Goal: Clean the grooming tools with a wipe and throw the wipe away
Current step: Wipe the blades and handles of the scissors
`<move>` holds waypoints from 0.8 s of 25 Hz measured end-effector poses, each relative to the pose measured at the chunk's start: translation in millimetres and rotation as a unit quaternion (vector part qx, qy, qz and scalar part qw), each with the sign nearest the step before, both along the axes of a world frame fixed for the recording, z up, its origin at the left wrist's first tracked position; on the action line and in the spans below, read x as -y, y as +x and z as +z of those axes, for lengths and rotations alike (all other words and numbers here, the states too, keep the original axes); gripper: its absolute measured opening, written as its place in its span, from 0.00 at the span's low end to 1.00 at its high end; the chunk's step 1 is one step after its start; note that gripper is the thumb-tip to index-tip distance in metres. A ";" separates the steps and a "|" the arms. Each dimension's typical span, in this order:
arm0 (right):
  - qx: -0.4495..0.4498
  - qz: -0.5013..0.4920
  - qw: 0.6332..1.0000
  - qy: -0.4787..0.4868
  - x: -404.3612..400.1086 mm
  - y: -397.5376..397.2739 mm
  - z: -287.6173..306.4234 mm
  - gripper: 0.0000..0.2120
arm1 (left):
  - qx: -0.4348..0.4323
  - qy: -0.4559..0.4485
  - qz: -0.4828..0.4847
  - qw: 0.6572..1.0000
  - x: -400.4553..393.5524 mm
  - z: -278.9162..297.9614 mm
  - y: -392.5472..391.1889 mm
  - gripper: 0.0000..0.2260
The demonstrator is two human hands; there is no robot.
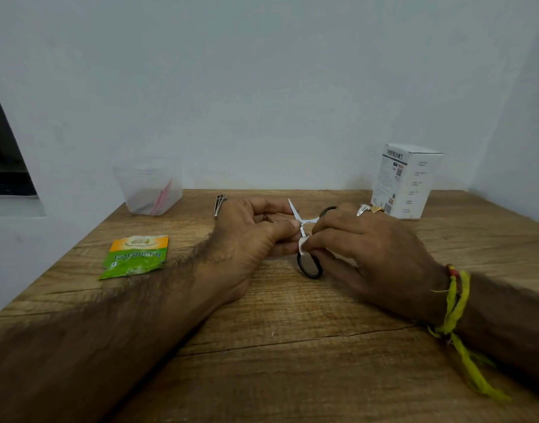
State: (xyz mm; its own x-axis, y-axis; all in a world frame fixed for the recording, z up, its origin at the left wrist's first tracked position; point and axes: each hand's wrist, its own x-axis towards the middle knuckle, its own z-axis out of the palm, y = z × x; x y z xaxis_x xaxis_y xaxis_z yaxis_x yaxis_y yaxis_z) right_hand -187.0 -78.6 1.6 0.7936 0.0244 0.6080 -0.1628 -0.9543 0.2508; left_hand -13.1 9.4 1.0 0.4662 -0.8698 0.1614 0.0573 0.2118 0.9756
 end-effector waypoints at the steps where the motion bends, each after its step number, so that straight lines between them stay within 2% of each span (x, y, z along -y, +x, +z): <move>1: 0.001 0.001 1.000 0.000 -1.0 2.1 -0.3 0.07 | 0.004 -0.001 0.007 1.000 0.1 -0.2 1.0 0.08; 6: 0.003 0.010 1.000 -0.028 -5.5 4.5 1.8 0.05 | 0.011 0.001 0.020 1.000 0.0 0.2 -1.3 0.07; 20: -0.016 0.024 0.999 -0.023 -10.8 3.5 1.7 0.04 | 0.026 -0.001 0.026 0.999 0.1 0.9 -1.9 0.06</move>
State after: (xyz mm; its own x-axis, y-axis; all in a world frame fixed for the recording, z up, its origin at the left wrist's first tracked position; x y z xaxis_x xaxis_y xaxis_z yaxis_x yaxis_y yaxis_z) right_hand -183.4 -67.8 3.3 0.8095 0.0912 0.5800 -0.1080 -0.9479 0.2997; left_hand -15.0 9.3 1.9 0.5021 -0.8441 0.1881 -0.0037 0.2154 0.9765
